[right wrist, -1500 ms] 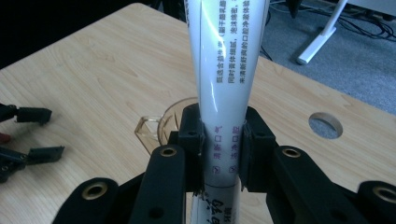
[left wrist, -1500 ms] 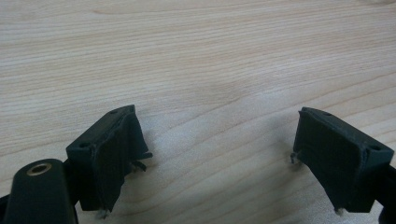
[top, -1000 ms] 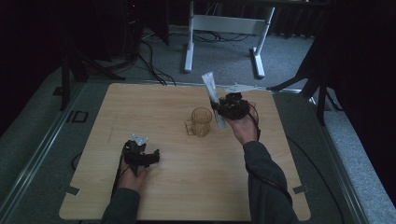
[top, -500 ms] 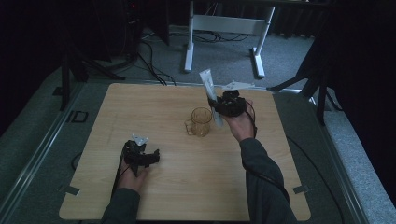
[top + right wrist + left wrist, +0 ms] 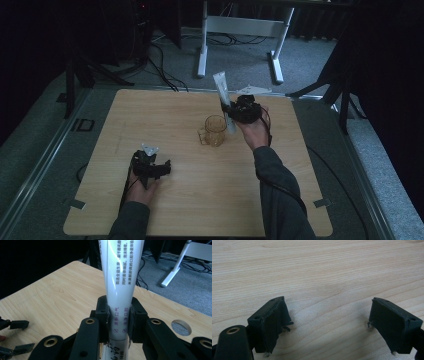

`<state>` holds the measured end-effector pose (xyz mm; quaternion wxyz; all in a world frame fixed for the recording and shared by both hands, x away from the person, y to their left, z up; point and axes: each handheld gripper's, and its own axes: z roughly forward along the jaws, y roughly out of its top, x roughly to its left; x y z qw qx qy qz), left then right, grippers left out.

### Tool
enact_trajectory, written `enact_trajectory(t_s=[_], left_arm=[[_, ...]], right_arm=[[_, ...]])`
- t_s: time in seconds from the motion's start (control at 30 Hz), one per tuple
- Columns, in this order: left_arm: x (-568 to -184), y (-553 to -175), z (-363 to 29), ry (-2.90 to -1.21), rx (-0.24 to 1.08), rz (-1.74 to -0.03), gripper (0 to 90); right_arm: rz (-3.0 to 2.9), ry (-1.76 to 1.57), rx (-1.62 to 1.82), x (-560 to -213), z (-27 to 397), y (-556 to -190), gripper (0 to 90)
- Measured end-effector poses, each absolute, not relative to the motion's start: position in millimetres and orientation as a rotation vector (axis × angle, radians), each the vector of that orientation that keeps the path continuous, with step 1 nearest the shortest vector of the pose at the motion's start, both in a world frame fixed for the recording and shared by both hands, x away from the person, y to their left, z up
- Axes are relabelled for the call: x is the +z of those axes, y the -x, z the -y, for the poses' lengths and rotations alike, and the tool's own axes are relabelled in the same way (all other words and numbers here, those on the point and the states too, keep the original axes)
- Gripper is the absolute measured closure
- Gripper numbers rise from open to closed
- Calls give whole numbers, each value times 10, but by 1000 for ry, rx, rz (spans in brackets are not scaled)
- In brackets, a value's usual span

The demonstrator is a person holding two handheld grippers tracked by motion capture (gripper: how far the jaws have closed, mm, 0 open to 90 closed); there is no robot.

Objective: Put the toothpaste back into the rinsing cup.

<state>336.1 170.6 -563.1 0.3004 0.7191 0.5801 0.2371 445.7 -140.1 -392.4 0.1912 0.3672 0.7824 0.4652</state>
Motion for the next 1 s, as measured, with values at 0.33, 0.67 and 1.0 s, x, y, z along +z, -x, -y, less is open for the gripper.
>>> enact_trajectory(t_s=[0.33,0.67,1.0], left_arm=[[-5632,-3361,-1706,-1908,630,-1539,140],[-5632,-3361,-1706,-1907,630,-1540,140],[-5631,-3361,-1706,-1907,629,-1540,140]], right_arm=[[-2193,-1022,1310,-3917,1328,-4492,742],[-2184,-1030,1312,-3958,1238,-4536,741],[-2166,-1049,1329,-3976,1206,-4587,739]])
